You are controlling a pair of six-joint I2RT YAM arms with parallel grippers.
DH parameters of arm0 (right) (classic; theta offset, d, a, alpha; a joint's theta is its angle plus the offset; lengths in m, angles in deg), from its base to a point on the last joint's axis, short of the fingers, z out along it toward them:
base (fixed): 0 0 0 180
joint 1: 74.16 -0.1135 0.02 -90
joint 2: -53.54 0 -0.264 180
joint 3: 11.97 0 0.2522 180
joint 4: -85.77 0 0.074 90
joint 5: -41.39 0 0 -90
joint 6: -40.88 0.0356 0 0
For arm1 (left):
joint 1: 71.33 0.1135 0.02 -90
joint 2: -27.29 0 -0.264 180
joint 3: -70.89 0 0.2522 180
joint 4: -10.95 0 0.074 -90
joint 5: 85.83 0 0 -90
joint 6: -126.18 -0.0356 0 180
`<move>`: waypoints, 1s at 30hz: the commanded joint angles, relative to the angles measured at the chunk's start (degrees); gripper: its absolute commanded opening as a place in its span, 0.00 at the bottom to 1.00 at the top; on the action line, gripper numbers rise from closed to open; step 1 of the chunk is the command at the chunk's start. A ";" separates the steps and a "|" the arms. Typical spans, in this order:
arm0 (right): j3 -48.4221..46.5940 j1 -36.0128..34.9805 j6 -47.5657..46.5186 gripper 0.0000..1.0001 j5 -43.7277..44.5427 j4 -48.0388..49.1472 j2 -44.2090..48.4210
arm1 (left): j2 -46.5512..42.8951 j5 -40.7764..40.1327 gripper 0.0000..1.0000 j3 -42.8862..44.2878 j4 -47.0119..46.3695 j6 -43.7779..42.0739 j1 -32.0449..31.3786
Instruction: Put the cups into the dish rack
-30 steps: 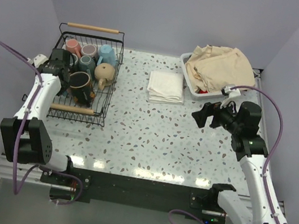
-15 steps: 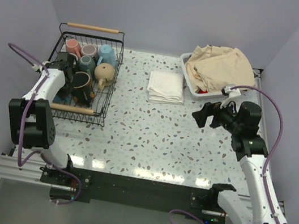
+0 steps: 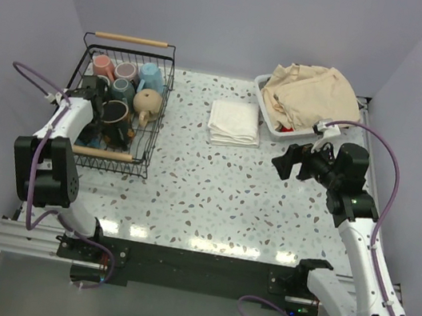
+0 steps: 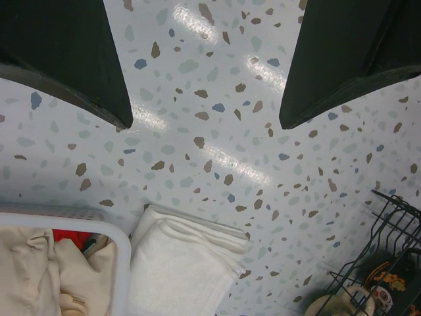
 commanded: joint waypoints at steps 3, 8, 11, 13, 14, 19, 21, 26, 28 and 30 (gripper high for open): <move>-1.04 -0.05 -0.55 0.99 1.15 1.00 0.88 | -2.50 -2.23 0.56 0.11 -1.98 1.32 0.56; -0.86 -0.05 -0.55 0.99 0.89 1.09 0.88 | -5.75 -1.09 0.66 2.30 -0.92 0.10 0.56; -0.86 -0.14 -0.63 0.99 0.98 1.09 0.97 | -8.65 -1.09 0.67 3.36 0.04 -0.61 0.56; -0.86 -0.14 -0.72 0.99 1.15 1.18 0.97 | -11.02 -1.17 0.67 3.28 0.83 -0.61 0.57; -0.77 -0.14 -0.72 0.99 1.24 1.18 1.05 | -11.90 -1.18 0.67 3.19 1.10 -0.61 0.48; -0.77 -0.05 -1.16 0.99 1.50 1.18 1.41 | -18.23 0.22 0.63 3.19 2.07 -1.75 0.56; -0.95 0.04 -2.04 0.99 2.64 1.01 1.49 | -22.17 2.76 0.63 3.01 0.76 -5.25 0.48; -1.04 2.14 -2.13 0.99 5.72 1.27 1.76 | -33.25 24.01 0.83 -1.64 -13.04 -20.44 0.30; -1.30 2.85 -3.97 0.99 9.66 1.01 1.06 | -36.86 36.62 0.94 -4.00 -17.59 -23.71 0.30; -4.36 2.94 -5.02 0.99 13.27 -3.27 -0.25 | -39.58 44.49 1.00 -5.68 -20.86 -26.53 -0.40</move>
